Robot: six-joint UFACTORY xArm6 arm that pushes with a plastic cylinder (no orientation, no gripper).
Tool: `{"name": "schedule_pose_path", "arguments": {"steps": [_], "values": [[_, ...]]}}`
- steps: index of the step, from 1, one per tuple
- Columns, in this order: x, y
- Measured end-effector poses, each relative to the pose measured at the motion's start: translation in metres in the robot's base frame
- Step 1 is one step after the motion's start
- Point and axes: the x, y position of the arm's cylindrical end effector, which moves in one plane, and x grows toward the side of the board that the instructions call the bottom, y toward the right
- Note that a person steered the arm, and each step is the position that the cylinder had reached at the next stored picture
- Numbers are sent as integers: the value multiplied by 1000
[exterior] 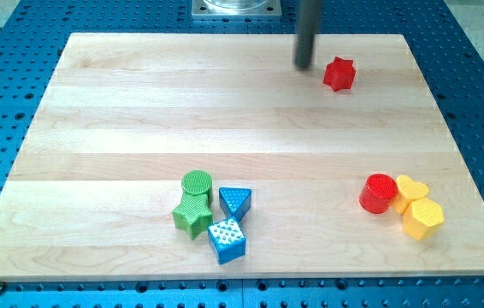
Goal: Bring the red blocks close to the yellow blocks
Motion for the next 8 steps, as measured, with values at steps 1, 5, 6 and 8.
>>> {"name": "schedule_pose_path", "arguments": {"steps": [1, 5, 6, 8], "values": [[76, 26], [154, 75], [174, 82], [204, 61]]}}
